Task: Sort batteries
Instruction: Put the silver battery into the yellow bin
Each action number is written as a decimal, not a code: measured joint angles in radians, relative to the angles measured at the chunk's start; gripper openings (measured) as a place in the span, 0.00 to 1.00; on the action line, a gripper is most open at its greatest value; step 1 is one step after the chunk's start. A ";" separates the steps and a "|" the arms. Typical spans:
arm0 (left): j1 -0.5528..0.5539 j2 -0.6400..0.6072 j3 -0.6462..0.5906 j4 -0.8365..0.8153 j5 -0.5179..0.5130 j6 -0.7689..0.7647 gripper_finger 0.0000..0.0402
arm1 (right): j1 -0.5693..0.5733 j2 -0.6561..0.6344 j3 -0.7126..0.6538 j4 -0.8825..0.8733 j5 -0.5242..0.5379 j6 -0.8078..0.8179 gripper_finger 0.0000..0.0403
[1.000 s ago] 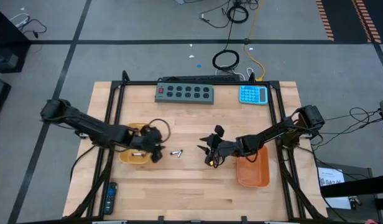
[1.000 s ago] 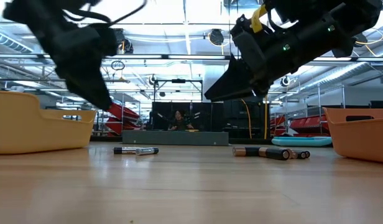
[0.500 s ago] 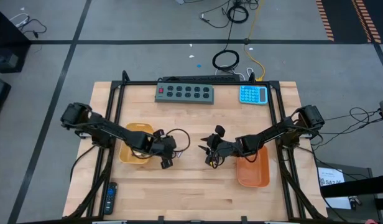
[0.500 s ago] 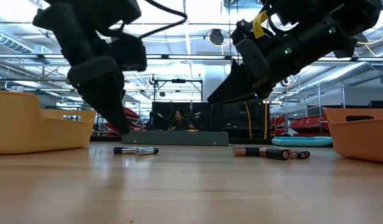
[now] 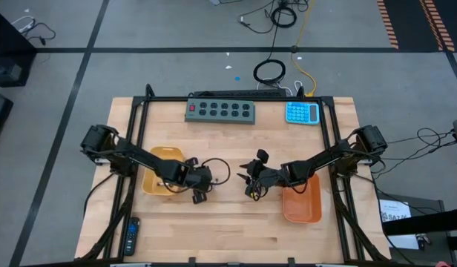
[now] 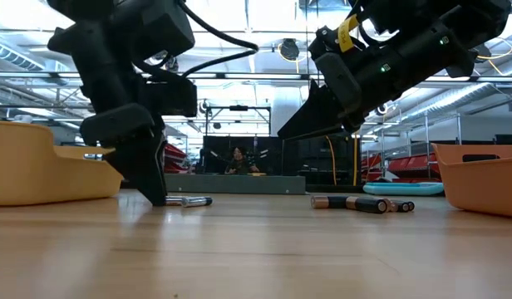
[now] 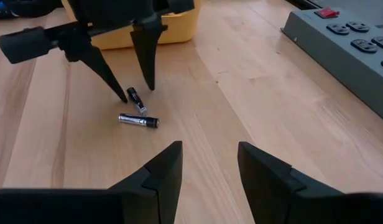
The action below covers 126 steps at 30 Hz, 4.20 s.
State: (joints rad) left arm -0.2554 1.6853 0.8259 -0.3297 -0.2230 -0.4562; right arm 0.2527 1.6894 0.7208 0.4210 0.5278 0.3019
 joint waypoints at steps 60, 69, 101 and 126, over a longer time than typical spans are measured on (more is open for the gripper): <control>-0.009 -0.268 -0.096 -0.042 -0.042 -0.256 0.51 | 0.010 0.000 0.000 -0.023 0.024 0.006 0.36; 0.016 -0.070 0.016 0.035 0.018 -0.209 0.52 | 0.010 0.000 0.000 -0.023 0.024 0.001 0.36; 0.016 0.134 0.170 -0.090 0.014 -0.060 0.06 | 0.011 0.000 0.000 -0.045 0.022 0.012 0.36; -0.232 -0.676 -0.373 -0.444 -0.166 -0.783 0.16 | 0.044 0.000 0.000 -0.045 0.057 0.062 0.36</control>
State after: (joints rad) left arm -0.4872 1.0088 0.4533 -0.7740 -0.3890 -1.2389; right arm 0.2966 1.6890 0.7212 0.3761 0.5846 0.3642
